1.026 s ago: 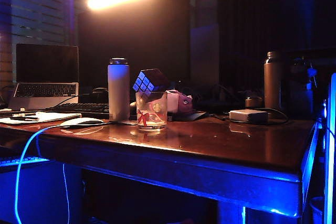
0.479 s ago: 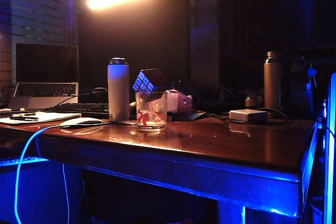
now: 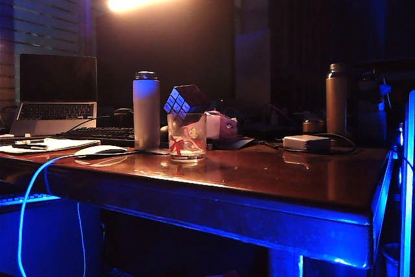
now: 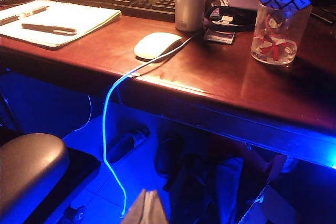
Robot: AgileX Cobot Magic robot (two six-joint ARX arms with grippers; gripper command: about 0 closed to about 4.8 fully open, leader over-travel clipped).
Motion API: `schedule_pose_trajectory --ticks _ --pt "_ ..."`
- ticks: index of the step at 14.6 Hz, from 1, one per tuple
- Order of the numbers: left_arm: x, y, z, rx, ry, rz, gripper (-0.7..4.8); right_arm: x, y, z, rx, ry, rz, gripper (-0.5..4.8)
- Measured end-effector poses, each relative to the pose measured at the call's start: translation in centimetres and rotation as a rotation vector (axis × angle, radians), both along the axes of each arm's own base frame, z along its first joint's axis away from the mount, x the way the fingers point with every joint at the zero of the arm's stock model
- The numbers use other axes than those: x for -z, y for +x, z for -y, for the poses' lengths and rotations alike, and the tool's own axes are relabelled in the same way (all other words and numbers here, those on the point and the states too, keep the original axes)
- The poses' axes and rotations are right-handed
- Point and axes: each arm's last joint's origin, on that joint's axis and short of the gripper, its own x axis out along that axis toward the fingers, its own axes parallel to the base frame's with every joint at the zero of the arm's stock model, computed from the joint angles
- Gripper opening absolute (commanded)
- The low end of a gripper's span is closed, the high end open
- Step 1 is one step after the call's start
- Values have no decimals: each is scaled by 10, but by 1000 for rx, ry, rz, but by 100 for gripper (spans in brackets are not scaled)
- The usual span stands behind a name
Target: Stack the Rubik's Cube on top of the glass cup.
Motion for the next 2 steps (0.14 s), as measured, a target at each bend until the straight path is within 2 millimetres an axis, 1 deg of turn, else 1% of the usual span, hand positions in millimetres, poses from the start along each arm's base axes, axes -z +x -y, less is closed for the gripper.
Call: schedule_pose_trajectory --ticks 2 --pt "0 0 0 0 0 0 -3 0 0 0 0 0 0 0"
